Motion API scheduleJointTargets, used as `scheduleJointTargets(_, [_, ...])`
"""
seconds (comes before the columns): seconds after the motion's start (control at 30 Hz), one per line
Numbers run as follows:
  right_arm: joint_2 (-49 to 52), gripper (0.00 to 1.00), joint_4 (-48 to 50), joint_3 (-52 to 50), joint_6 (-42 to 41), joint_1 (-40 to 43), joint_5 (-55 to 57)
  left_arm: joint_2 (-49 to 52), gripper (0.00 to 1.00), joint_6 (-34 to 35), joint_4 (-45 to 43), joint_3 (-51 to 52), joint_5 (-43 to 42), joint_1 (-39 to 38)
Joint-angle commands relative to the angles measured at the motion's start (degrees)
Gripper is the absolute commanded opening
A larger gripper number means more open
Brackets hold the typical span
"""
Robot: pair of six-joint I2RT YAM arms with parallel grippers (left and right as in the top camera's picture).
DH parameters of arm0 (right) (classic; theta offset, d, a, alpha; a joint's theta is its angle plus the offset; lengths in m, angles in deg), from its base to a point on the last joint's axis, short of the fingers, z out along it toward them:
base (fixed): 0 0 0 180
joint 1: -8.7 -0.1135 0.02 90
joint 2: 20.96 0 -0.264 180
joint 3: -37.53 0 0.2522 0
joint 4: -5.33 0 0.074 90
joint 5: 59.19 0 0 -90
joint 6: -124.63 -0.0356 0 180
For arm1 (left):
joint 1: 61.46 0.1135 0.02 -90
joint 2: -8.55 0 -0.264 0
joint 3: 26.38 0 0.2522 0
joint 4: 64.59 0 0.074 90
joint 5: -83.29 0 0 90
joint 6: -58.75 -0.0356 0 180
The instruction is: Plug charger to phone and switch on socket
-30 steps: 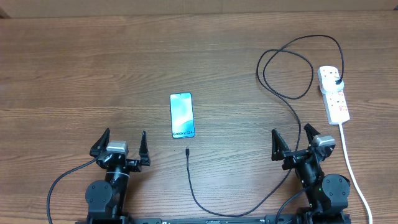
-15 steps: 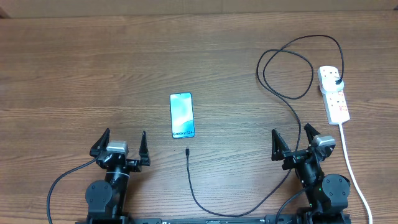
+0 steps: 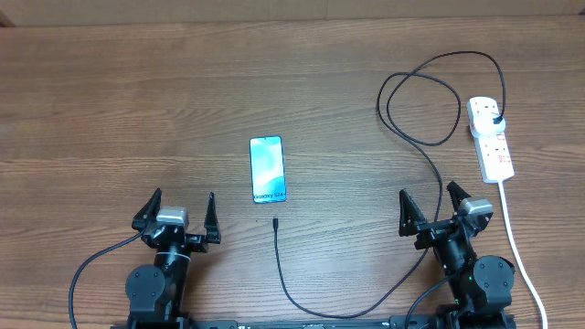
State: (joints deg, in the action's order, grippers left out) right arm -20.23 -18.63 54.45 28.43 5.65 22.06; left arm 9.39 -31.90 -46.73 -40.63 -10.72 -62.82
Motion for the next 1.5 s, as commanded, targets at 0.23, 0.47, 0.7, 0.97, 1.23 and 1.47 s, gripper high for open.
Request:
scheduleJointTargets(0.23, [-0.6,1.00,0.2,-0.2,-0.4,-0.1,0.1,-0.6,0.99,-1.1,0.1,0.2,0.0,0.7])
scheduleJointTargets(0.47, [-0.6,1.00,0.2,-0.2,-0.4,-0.1,0.1,-0.6,1.00,-1.1,0.1,0.2,0.0,0.7])
scheduleJointTargets(0.7, [-0.6,1.00,0.3,-0.2,-0.4,-0.1,0.1,-0.6,1.00,-1.1,0.1,0.2,0.0,0.7])
scheduleJointTargets(0.97, [-0.6,1.00,0.2,-0.2,-0.4,-0.1,0.1,-0.6,0.99,-1.1,0.1,0.2,0.0,0.7])
scheduleJointTargets(1.23, [-0.6,1.00,0.2,-0.2,-0.4,-0.1,0.1,-0.6,1.00,-1.1,0.0,0.2,0.0,0.7])
scheduleJointTargets(1.47, [-0.6,1.00,0.3,-0.2,-0.4,-0.1,0.1,-0.6,1.00,1.3,-2.3,0.0,-0.7,0.7])
